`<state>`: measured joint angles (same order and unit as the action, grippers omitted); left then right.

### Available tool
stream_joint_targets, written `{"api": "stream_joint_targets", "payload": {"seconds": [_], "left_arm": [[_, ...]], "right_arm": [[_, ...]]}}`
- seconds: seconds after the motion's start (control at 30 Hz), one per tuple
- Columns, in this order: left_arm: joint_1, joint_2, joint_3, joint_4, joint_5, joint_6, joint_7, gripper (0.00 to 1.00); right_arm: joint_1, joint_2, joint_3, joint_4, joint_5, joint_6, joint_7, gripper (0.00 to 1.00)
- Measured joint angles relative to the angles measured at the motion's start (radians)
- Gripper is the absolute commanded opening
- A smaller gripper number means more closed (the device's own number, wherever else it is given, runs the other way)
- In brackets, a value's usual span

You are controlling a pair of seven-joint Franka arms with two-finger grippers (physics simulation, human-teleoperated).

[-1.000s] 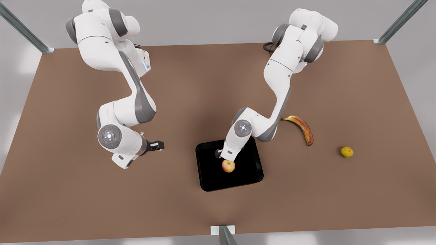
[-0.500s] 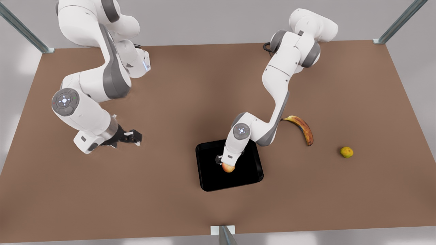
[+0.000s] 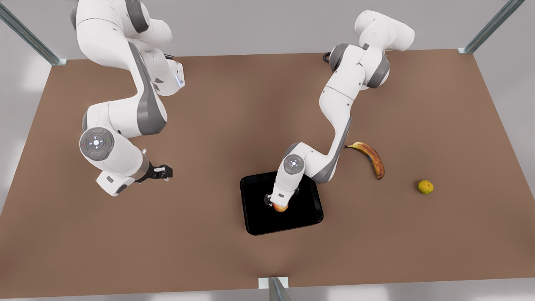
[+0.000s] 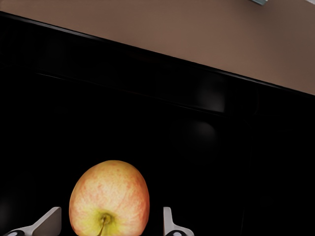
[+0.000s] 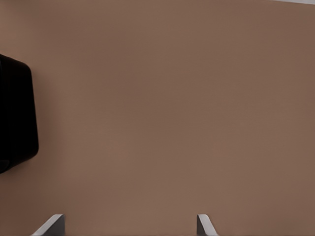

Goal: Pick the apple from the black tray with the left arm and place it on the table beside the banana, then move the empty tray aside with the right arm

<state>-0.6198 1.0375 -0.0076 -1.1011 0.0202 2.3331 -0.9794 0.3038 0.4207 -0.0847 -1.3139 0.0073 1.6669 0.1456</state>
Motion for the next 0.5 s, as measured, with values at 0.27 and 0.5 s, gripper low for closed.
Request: {"api": "stream_joint_targets", "payload": {"seconds": [0.27, 0.5], "left_arm": [[-0.005, 0.024, 0.001, -0.005, 0.012, 0.015, 0.008, 1.00], [-0.006, 0.044, 0.001, -0.003, 0.015, 0.041, 0.013, 0.80]], "right_arm": [[0.000, 0.107, 0.025, 0.053, 0.001, 0.186, 0.025, 1.00], [-0.002, 0.107, 0.025, 0.053, 0.001, 0.237, 0.042, 1.00]]}}
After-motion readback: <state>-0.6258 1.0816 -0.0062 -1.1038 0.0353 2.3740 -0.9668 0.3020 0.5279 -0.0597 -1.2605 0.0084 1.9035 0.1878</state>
